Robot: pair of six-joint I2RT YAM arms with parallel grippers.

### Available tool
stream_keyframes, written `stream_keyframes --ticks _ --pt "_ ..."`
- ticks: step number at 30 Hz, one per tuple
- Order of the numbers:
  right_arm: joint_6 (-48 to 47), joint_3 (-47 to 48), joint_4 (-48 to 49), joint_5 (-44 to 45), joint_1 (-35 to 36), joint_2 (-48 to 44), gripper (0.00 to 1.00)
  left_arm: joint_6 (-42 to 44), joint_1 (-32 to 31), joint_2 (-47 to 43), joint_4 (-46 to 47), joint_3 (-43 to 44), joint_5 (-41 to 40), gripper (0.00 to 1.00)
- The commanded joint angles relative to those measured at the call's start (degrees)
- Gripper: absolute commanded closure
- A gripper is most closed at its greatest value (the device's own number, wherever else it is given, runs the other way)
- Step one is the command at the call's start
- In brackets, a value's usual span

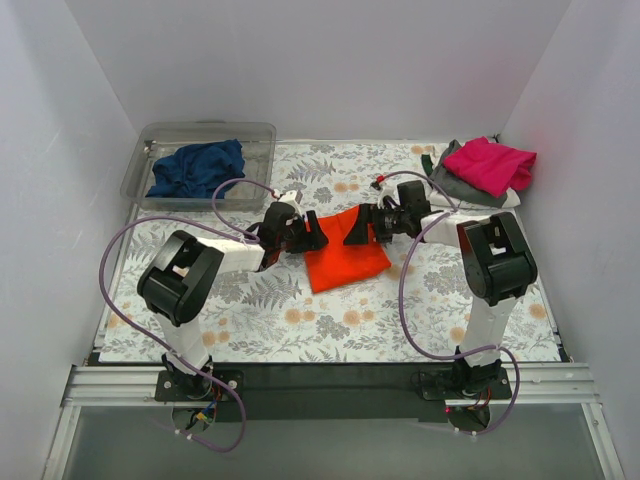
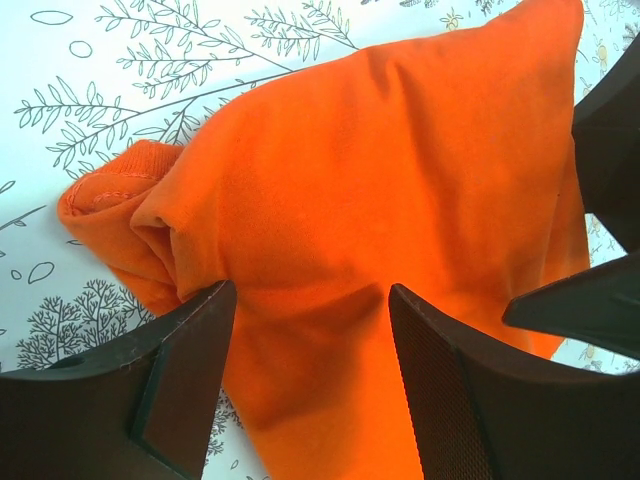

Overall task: Fold and stack the t-shirts
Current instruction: Neatly place the folded tshirt to the corner

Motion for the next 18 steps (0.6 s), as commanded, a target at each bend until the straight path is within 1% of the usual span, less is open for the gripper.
stream_keyframes --ticks 1,5,7,8,11,12,14,15,17,18 --pt "2.5 -3.6 0.8 3.0 1.9 1.8 0.2 0.1 -0.8 1.6 -3.3 -0.8 0.7 0.42" --pt "3.4 -3.4 1.2 5.2 5.1 3.0 0.24 -0.4 -1.3 2.0 -2.8 -0.9 1.1 0.42" --pt "3.7 -3.1 1.2 6.0 6.0 3.7 0.28 -0.5 -1.5 2.0 -2.7 -1.0 1.2 0.42" --pt "3.8 -2.9 1.2 6.8 6.1 3.9 0.3 -0.5 -1.5 1.9 -2.7 -1.1 1.1 0.42" --pt "3.9 -3.4 1.1 9.1 6.2 3.5 0.42 -0.6 -1.5 1.1 -2.6 -1.9 0.8 0.42" --pt "3.9 -3.4 0.9 9.7 6.2 3.3 0.51 -0.6 -1.6 0.6 -2.4 -2.2 0.8 0.42" --pt "3.6 -3.5 0.4 11.5 6.2 3.0 0.62 -0.6 -1.5 0.1 -2.5 -2.7 0.7 0.42" --pt "3.4 -3.5 0.0 12.0 6.2 3.0 0.74 -0.6 -1.5 -0.6 -2.4 -2.9 0.7 0.42" --pt "3.0 -3.3 -0.6 13.3 6.2 3.1 0.83 -0.8 -1.6 -1.5 -2.2 -3.6 0.9 0.42" --pt "2.6 -2.9 -1.6 13.7 6.2 3.2 0.93 -0.8 -1.6 -2.6 -2.2 -3.7 0.9 0.42"
